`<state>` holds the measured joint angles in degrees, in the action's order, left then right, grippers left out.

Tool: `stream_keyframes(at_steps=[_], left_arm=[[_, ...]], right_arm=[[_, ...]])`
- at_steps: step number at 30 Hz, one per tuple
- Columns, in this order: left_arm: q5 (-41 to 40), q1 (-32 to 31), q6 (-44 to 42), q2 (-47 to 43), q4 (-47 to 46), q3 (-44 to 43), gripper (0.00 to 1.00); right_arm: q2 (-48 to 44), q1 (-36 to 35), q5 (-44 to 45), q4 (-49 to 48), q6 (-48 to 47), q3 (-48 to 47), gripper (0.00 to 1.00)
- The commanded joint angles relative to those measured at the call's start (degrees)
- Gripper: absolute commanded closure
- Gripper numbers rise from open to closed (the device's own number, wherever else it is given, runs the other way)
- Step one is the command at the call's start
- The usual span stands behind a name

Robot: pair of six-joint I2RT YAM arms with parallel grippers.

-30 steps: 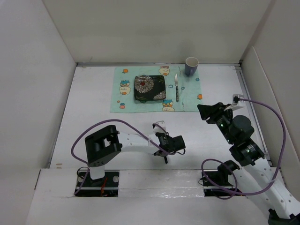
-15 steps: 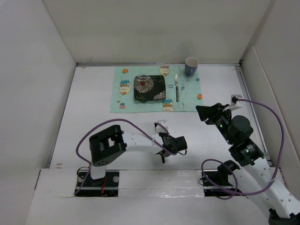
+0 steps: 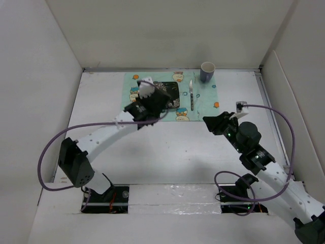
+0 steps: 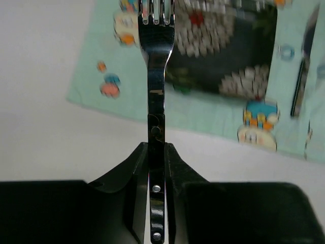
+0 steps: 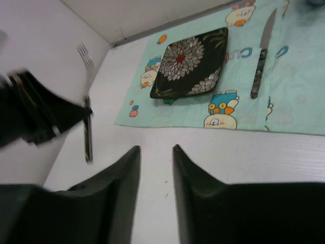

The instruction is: Set the dinner table for one person

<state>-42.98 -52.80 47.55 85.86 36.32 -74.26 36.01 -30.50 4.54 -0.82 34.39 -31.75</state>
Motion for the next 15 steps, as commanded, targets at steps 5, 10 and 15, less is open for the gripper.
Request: stream_keyframes(at_steps=[5,10,15], left_arm=[[6.04,21.05,-38.39,4.99,-14.61,-12.04,1.00],[17.66,31.42,-43.77,12.03,-18.20,-15.83,1.00],[19.43,32.05,-45.00,22.49,-17.16,-22.75,1.00]], right_arm=[[8.81,-6.49,0.82,-9.82,-1.17,1.16,0.89],[12.24,-9.57,4.25,-9.39,-2.49,1.17,0.80],[12.42,-10.72,6.36,-11.13,-2.31,1.95,0.56]])
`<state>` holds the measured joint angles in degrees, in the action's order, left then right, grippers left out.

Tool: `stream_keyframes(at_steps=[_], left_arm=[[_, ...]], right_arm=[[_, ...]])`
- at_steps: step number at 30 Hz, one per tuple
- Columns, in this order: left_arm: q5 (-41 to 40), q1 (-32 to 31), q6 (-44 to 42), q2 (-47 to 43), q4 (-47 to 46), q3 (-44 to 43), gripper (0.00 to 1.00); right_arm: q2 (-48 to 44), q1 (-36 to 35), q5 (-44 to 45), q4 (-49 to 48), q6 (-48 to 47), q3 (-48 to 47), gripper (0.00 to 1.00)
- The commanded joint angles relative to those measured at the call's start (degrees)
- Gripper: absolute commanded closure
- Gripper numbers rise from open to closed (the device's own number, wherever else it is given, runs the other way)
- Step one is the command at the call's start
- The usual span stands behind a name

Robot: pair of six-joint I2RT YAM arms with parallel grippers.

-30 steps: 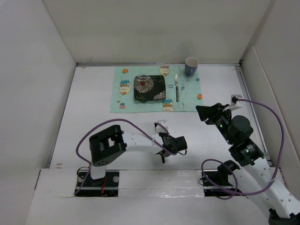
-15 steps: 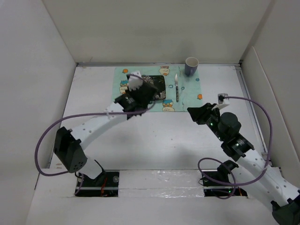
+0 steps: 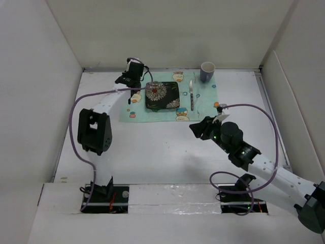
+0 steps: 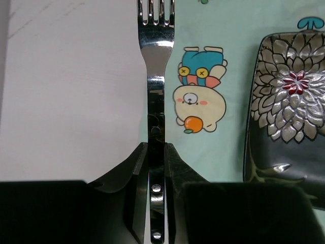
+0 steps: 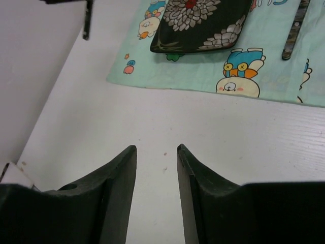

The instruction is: Set the dinner table for one person

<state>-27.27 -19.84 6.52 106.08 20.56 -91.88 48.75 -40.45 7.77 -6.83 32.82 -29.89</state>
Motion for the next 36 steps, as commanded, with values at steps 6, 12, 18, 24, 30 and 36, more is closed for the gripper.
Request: stream_keyframes(at_steps=[6,12,18,24,30,36], left_arm=[[3.53,-0.91,-4.15,10.45,-1.13,-9.19,1.00],[3.01,-0.38,-5.64,15.02,-3.50,-9.90,1.00],[5.47,0.76,-5.12,17.93,-5.79,-9.03,1.00],[7.93,2.70,-3.98,18.63,-7.46,-7.00,1.00],[9.60,3.93,-3.71,19.07,-8.95,-6.12,1.00],[11.01,3.93,-3.71,19.69,-9.75,-7.00,1.00]], right_arm=[[2.13,-0.77,3.92,-3.72,-1.18,-1.05,0.55],[4.68,-0.77,4.01,-3.89,-1.70,-1.57,0.55],[6.18,-0.77,4.53,-4.07,-1.97,-1.84,0.54],[7.06,-0.77,4.98,-4.77,-1.88,-1.75,0.53],[9.26,-0.77,3.30,-4.69,-1.88,-2.45,0.53],[8.91,-0.77,3.92,-4.77,-1.88,-2.19,0.53]])
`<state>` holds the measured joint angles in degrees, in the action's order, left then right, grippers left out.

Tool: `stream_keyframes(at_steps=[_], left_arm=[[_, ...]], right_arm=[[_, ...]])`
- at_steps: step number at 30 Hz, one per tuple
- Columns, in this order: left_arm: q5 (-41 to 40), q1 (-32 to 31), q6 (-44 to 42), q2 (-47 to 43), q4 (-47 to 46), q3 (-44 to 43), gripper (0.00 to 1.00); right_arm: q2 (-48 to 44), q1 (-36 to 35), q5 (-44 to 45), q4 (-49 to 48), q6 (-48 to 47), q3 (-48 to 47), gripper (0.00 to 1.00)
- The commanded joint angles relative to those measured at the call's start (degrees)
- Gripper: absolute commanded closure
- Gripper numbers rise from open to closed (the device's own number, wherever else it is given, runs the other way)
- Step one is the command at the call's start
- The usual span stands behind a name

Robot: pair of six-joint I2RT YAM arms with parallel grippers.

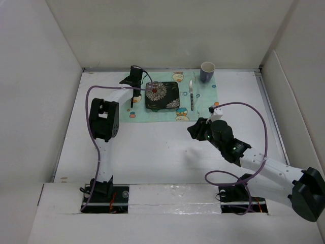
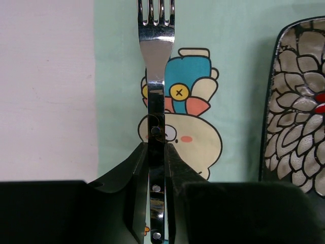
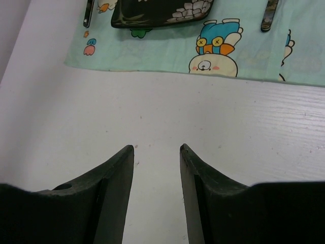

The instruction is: Set the dinner table for one person

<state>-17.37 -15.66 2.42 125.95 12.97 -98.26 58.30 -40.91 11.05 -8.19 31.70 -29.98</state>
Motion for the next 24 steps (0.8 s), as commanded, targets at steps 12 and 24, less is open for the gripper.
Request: stream_keyframes(at_steps=[12,24], left_arm=[[2.34,-0.25,0.31,2.55,-1.72,-2.38,1.00],[-0.56,-0.25,1.89,0.53,0.65,-2.56,0.52]], right_arm=[[0.49,-0.32,0.47,-3.68,-1.03,-2.37,0.53],[0.58,-0.32,0.12,-2.72,-1.20,-2.81,0.51]])
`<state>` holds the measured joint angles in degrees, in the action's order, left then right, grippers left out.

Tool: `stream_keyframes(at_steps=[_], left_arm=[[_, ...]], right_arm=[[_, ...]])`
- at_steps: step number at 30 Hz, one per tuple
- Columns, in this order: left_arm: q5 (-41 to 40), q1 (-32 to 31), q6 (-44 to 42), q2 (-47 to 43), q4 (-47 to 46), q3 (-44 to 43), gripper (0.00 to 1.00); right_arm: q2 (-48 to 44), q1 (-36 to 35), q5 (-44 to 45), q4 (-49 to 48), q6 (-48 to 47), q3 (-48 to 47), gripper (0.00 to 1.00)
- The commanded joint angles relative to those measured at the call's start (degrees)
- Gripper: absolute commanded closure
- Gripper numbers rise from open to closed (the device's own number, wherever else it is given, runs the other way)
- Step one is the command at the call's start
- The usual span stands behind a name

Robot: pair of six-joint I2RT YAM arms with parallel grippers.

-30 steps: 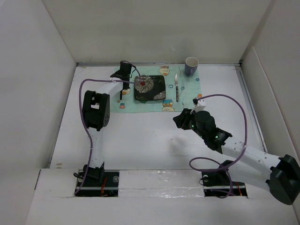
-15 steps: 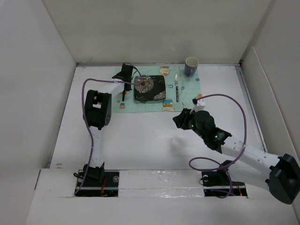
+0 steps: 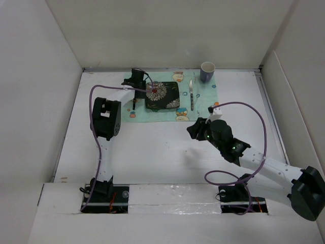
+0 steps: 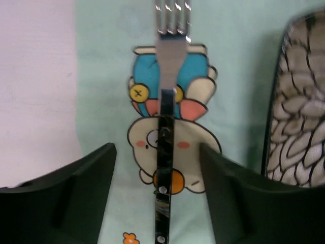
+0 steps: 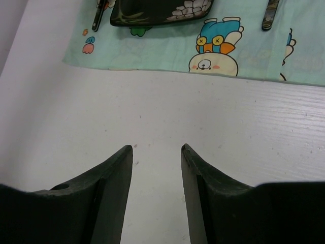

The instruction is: Set the dinner table for one person

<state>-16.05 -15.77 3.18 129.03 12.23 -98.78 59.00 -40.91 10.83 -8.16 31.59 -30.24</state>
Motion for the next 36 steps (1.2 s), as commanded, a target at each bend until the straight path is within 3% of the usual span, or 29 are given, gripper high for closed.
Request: stream_keyframes(at_steps=[1,4,7,12,13,15,17,18,22,30,33,36], left_arm=[[-2.57,-0.14,2.43,-4.65,1.83,-2.12,0.31],[-3.10,-0.14,5.24,-11.05,2.54,-2.29,0.11],[-3.37,-0.14,8.58,-18.78,4.47,-2.99,0.07],[-3.81,-3.03,12.63,-33.73,4.64,2.27,0.05],[-1.29,-3.04,13.95,-42.37,4.47,7.59,0.01],[0.04,-3.04,14.83,-45.42,2.64,10.25,0.01],[1.89,-3.04,16.06,-59.27,0.01,18.13,0.01],[1.90,-3.04,16.24,-59.33,-0.53,20.88,0.01],[2.08,-3.04,17.47,-81.41,-2.91,32.58,0.01],[-2.66,-3.04,21.51,-114.75,3.50,50.43,0.01],[-2.05,-3.04,22.13,-120.31,4.47,53.16,0.01],[-2.22,-3.04,23.27,-120.43,4.65,54.57,0.01]], right_arm=[[-0.12,-0.32,0.25,-2.65,-1.18,-2.81,0.50],[-0.03,-0.32,0.86,-3.09,-1.62,-2.72,0.44],[-0.73,-0.32,0.42,-2.38,-1.97,-2.90,0.36],[-4.41,-0.84,0.42,0.59,-1.80,-4.65,0.34],[-7.21,-1.89,-1.76,3.39,-1.80,-6.92,0.36],[-10.73,-3.20,-2.21,4.98,-2.06,-9.20,0.37],[-16.16,-5.05,-1.17,7.88,-3.20,-13.94,0.37],[-17.94,-5.06,-0.38,11.03,-3.73,-15.88,0.37],[-26.20,-5.85,4.45,16.94,-6.36,-23.00,0.37],[-39.40,-6.38,19.83,19.76,-7.87,-21.97,0.32],[-40.81,-6.38,22.83,19.94,-6.81,-18.99,0.32],[-39.59,-6.38,23.62,19.59,-5.14,-17.49,0.32]])
